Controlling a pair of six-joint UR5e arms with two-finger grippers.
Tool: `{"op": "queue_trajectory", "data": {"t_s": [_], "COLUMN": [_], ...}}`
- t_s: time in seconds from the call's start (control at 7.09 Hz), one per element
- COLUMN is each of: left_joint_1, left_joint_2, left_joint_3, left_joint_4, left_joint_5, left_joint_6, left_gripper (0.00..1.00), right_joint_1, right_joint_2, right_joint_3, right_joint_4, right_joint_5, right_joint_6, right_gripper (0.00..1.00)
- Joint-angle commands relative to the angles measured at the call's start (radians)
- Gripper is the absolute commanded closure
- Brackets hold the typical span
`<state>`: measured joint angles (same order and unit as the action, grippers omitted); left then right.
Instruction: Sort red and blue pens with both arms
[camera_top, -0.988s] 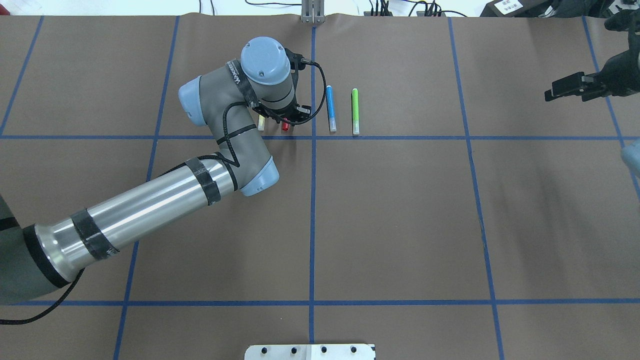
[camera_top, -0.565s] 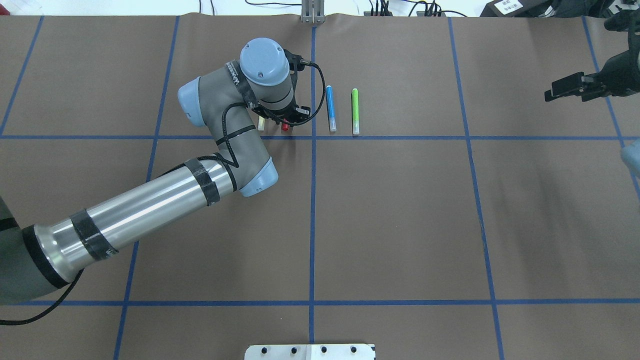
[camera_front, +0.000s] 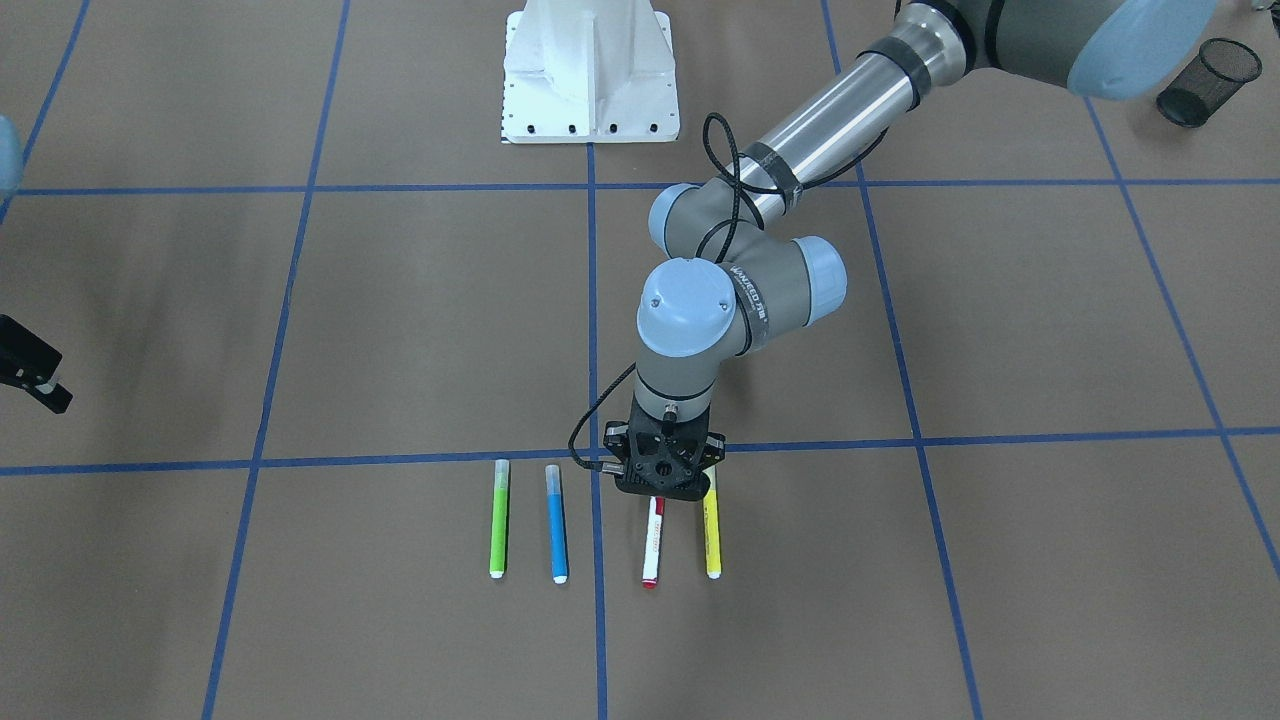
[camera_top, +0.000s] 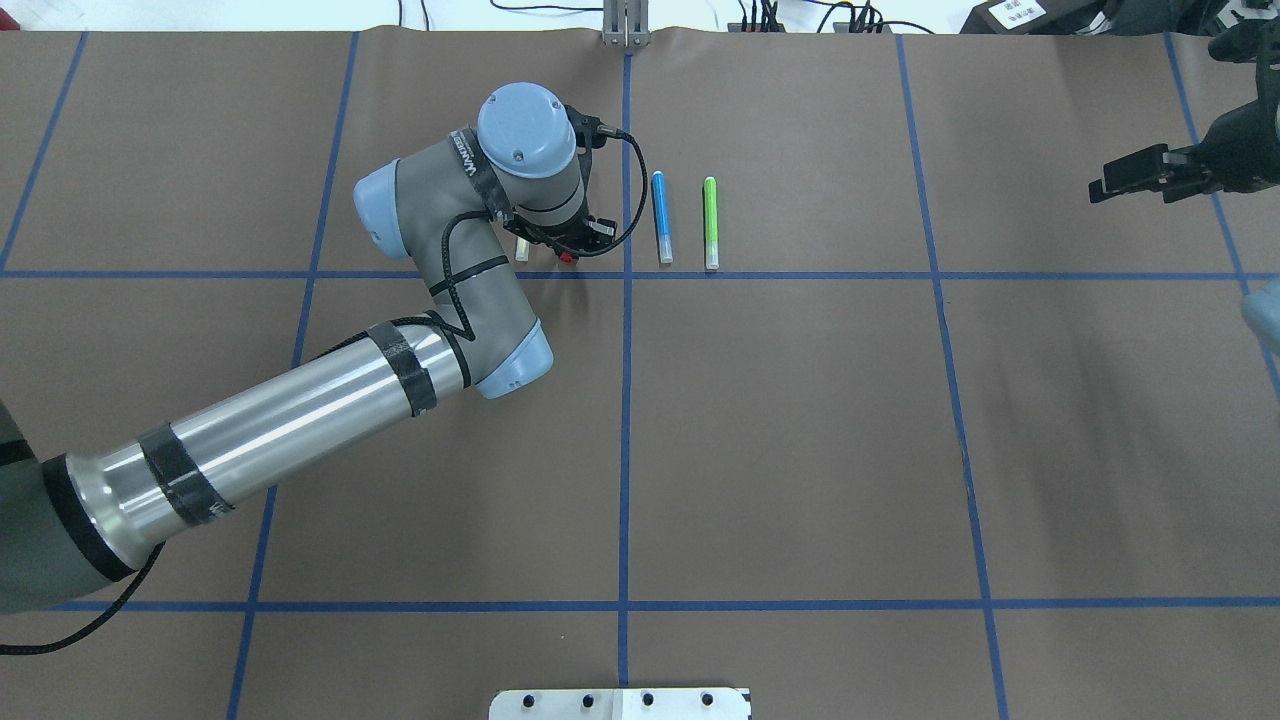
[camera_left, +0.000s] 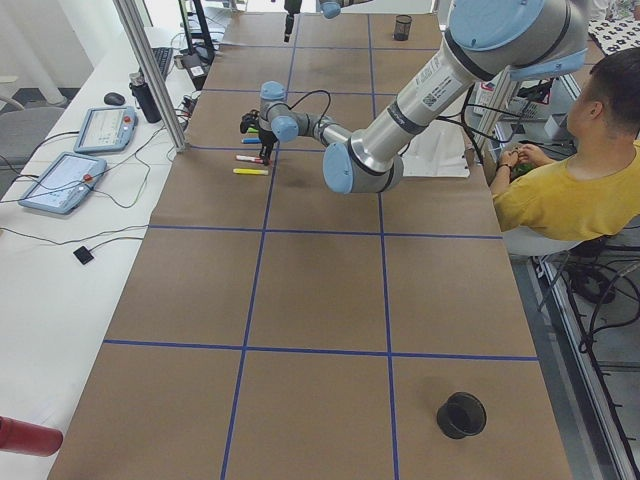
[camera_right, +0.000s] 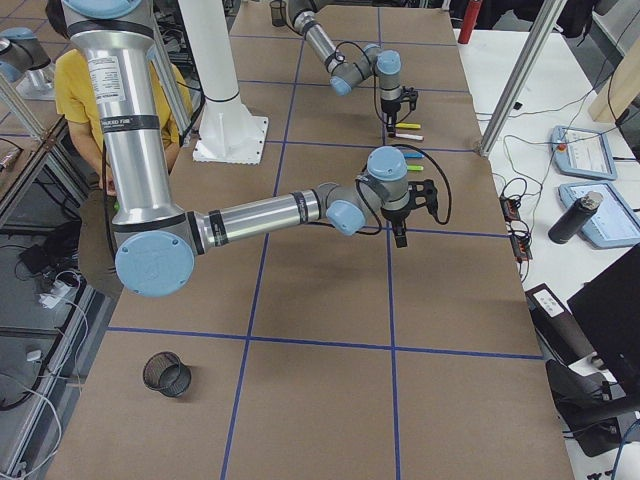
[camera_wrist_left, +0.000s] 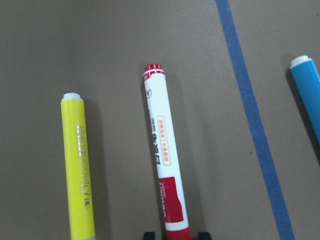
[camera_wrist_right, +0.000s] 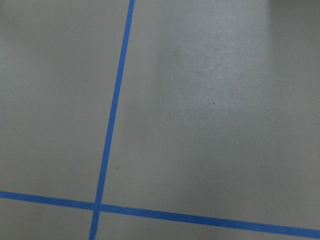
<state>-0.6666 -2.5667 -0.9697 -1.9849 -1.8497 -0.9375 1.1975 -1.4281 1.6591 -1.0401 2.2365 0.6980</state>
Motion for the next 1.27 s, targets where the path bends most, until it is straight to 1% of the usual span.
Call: {"op": "queue_trajectory", "data": {"t_s": [0.0,0.28,0.42,0.71,0.85,0.99,1.13], "left_joint_1": [0.005,-0.001,-0.001,-0.005,-0.019,-0.034,-0.06], "left_joint_2": [0.006,0.006,0.032,0.222,0.287,0.349,0.356], "left_joint_3": [-0.024,-0.102,-0.171,-0.434,-0.555,-0.657,-0.761], "left_joint_4": [0.002,0.011,0.014,0.003,0.018,0.096,0.32], "left_joint_5": [0.0,-0.002,-0.002,-0.002,-0.002,-0.002,0.001], "left_joint_6": [-0.009,-0.053,-0.093,-0.18,-0.205,-0.205,-0.193], "left_gripper": [1.0,1.0,1.0,1.0,1.0,1.0,1.0], "right_joint_1": [-0.001,-0.001,-0.001,-0.001,-0.001,0.001,0.001], "right_joint_2": [0.0,0.0,0.0,0.0,0.0,0.0,-0.002], "right_joint_3": [0.001,0.001,0.001,0.002,0.001,0.001,0.001], "right_joint_4": [0.0,0.0,0.0,0.002,0.003,0.003,0.003], "right_joint_5": [0.0,0.0,0.0,0.0,0.0,0.0,0.0], "right_joint_6": [0.0,0.0,0.0,0.0,0.0,0.0,0.0], "right_gripper": [0.01,0.01,0.01,0.01,0.01,0.01,0.01]}}
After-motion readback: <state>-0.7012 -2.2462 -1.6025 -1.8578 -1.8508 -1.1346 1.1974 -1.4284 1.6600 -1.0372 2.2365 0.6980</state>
